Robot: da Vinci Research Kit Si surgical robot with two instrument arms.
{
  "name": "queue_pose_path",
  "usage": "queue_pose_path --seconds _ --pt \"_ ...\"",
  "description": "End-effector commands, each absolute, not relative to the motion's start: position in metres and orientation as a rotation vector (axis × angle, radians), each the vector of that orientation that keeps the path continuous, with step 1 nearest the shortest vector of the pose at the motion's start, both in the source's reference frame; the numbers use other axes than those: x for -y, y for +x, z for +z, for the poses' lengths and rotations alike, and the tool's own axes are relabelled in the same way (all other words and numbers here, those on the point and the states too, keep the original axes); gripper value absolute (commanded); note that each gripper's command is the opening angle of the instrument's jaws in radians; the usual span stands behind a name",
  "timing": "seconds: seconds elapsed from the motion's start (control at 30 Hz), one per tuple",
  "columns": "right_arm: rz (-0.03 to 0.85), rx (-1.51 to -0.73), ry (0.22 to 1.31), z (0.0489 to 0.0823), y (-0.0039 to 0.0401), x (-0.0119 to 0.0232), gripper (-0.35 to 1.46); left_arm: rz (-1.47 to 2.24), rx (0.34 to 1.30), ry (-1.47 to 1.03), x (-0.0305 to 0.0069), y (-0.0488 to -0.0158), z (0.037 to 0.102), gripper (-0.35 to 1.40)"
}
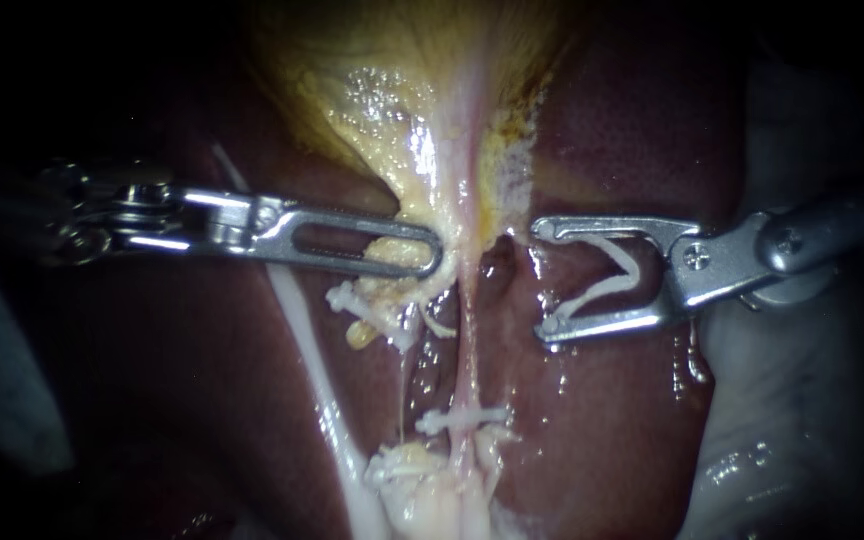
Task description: Clipping second clip right tube
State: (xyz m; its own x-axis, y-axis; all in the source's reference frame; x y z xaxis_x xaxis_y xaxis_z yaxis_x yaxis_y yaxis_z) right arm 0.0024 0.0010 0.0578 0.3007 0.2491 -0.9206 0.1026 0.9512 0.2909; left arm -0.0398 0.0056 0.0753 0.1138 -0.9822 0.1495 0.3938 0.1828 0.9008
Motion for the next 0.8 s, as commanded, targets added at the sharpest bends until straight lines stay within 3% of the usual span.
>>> queue_pose_path --seconds 0.03,0.53,0.8 --pt "0.099 -1.268 0.321 0.0578 0.0025 -0.001 0.5 -1.195 0.923 0.822 -0.0056 -0.0396 0.0751 -0.35" --pt "0.105 -1.269 0.33 0.0582 0.0034 -0.0005 0.5 -1.226 0.925 0.826 -0.0069 -0.035 0.0683 -0.35" --pt "0.23 -1.23 0.452 0.0611 0.0057 0.0022 0.5 -1.225 0.926 0.823 -0.0068 -0.0351 0.0687 -0.35"
